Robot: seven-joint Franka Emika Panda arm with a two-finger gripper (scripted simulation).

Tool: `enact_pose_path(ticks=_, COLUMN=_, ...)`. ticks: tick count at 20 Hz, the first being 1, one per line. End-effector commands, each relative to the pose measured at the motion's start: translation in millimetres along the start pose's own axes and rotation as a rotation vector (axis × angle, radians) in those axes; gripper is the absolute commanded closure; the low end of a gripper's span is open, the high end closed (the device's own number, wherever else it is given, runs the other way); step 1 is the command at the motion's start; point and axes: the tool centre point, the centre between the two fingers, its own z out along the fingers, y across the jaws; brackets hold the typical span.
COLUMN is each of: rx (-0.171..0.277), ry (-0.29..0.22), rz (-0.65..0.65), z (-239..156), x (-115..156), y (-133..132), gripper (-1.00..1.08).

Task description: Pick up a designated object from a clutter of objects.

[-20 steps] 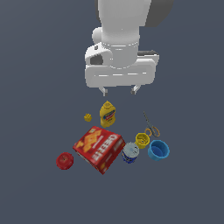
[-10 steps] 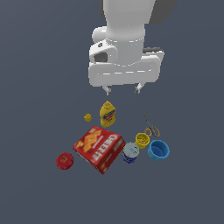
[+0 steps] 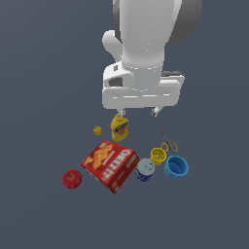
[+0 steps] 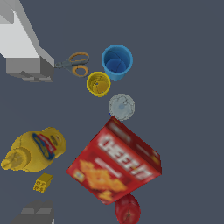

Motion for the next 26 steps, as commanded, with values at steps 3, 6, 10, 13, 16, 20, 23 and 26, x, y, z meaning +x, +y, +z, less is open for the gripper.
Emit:
enact_pose_path(ticks=3, rx=-0.007, ry=-0.007, rz=0.029, z=28.3, x=16.7, y=-4.9, gripper=-0.92)
enact_pose_path(ticks=6, rx=-0.013, ry=-0.013, rz=0.053, z=53.6, x=29.8, y=-9.3, gripper=-0.92)
enact_pose_path(ticks=10, rx=-0.021, ry=-0.021, rz=0.088, z=92.7, x=46.3, y=-16.0, gripper=-0.92)
enact_pose_path(ticks=13, rx=-0.026, ry=-0.026, rz=0.113, z=121.9, x=56.2, y=-21.0, gripper=-0.92)
enact_pose_path(ticks=16, rx=-0.031, ry=-0.03, rz=0.133, z=147.2, x=63.1, y=-25.3, gripper=-0.92)
enact_pose_path(ticks=20, rx=-0.035, ry=-0.034, rz=0.154, z=174.1, x=68.9, y=-29.8, gripper=-0.92)
enact_pose_path(ticks=23, rx=-0.037, ry=-0.037, rz=0.166, z=188.6, x=71.4, y=-32.2, gripper=-0.92)
enact_pose_path(ticks=26, rx=-0.039, ry=-0.038, rz=0.173, z=198.1, x=72.9, y=-33.7, gripper=-0.92)
